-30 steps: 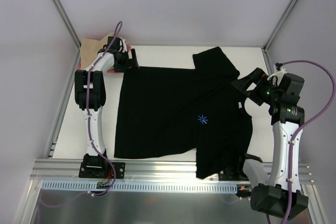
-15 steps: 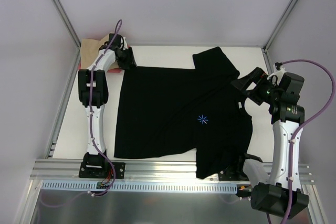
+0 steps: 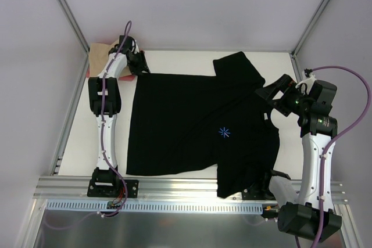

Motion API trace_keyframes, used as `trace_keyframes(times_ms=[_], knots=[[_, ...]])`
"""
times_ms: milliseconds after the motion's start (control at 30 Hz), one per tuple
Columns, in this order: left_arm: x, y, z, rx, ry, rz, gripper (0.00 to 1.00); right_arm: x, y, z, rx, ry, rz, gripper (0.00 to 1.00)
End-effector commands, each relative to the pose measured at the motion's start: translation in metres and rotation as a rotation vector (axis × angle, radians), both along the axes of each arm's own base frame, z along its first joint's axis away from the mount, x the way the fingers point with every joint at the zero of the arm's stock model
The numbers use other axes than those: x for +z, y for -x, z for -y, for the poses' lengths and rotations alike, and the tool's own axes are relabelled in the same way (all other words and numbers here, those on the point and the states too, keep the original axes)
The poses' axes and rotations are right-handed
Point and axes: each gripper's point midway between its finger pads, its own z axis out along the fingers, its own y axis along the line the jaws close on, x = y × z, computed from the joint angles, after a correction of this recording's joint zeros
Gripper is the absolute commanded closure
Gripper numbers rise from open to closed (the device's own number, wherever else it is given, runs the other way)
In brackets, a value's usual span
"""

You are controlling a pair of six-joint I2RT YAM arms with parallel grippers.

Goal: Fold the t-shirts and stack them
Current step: Flatten out the tshirt

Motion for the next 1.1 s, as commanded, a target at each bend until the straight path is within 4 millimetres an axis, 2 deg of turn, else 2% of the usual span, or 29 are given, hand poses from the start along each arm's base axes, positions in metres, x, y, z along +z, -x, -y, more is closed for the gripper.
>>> trace_keyframes(times_ms=[0, 67, 100, 133, 167, 200, 233, 267, 300, 367, 400, 467, 500, 533, 567, 633, 667, 733, 767, 800, 867, 967, 1067], knots=[[0.005, 0.004, -0.005, 0.03, 0.015, -0.031, 0.56, 0.027, -0.001, -0.005, 0.02, -0.01, 0.075, 0.01], [0.006, 0.009, -0.003, 0.022, 0.028, -0.045, 0.56, 0.027, -0.003, -0.005, 0.016, -0.018, 0.08, 0.01], [-0.002, 0.023, 0.007, -0.02, 0.073, -0.045, 0.53, 0.025, -0.003, -0.004, 0.017, -0.01, 0.078, 0.01], [0.022, 0.021, 0.01, -0.033, 0.091, -0.003, 0.53, 0.024, -0.004, -0.004, 0.017, -0.011, 0.075, 0.01], [0.032, 0.026, 0.014, -0.047, 0.109, 0.029, 0.5, 0.021, -0.004, -0.003, 0.017, 0.002, 0.065, 0.01], [0.048, 0.038, 0.016, -0.06, 0.122, 0.088, 0.49, 0.006, -0.005, 0.001, 0.016, 0.045, 0.015, 0.01], [0.057, 0.046, 0.018, -0.068, 0.13, 0.11, 0.49, 0.003, -0.005, 0.004, 0.017, 0.076, -0.011, 0.0], [0.052, 0.065, 0.02, -0.077, 0.137, 0.086, 0.48, -0.006, -0.005, 0.007, 0.02, 0.112, -0.056, 0.01], [0.083, 0.074, 0.024, -0.103, 0.132, 0.142, 0.48, -0.026, -0.002, 0.012, 0.027, 0.179, -0.159, 0.0], [0.089, 0.099, 0.029, -0.13, 0.105, 0.124, 0.47, -0.046, 0.001, 0.015, 0.028, 0.223, -0.246, 0.01], [0.109, 0.112, 0.039, -0.171, 0.075, 0.153, 0.47, -0.055, 0.003, 0.01, 0.05, 0.241, -0.276, 0.01], [0.102, 0.143, 0.041, -0.18, 0.013, 0.065, 0.46, -0.079, 0.004, 0.003, 0.077, 0.244, -0.353, 0.0], [0.107, 0.155, 0.044, -0.19, -0.001, 0.055, 0.46, -0.088, 0.005, -0.002, 0.09, 0.258, -0.379, 0.01], [0.103, 0.17, 0.052, -0.209, -0.01, 0.016, 0.46, -0.097, 0.004, -0.005, 0.093, 0.251, -0.401, 0.01], [0.091, 0.185, 0.055, -0.221, -0.013, -0.028, 0.45, -0.117, 0.008, -0.007, 0.108, 0.242, -0.46, 0.01], [0.084, 0.204, 0.063, -0.237, -0.029, -0.07, 0.44, -0.135, 0.008, -0.011, 0.119, 0.238, -0.505, 0.01], [0.072, 0.22, 0.063, -0.239, -0.045, -0.123, 0.43, -0.152, 0.012, -0.011, 0.127, 0.242, -0.559, 0.01], [0.063, 0.235, 0.059, -0.228, -0.102, -0.163, 0.38, -0.167, 0.017, -0.01, 0.129, 0.247, -0.613, 0.0], [0.054, 0.251, 0.063, -0.238, -0.113, -0.206, 0.37, -0.172, 0.018, -0.01, 0.133, 0.243, -0.631, 0.0], [0.052, 0.257, 0.062, -0.231, -0.138, -0.213, 0.35, -0.184, 0.022, -0.011, 0.132, 0.236, -0.669, 0.01], [0.041, 0.273, 0.067, -0.235, -0.156, -0.246, 0.32, -0.193, 0.023, -0.013, 0.128, 0.217, -0.696, 0.01], [0.027, 0.288, 0.063, -0.227, -0.195, -0.287, 0.29, -0.206, 0.021, -0.011, 0.108, 0.215, -0.746, 0.01], [0.019, 0.291, 0.059, -0.211, -0.208, -0.295, 0.28, -0.214, 0.017, -0.009, 0.108, 0.221, -0.776, 0.01]])
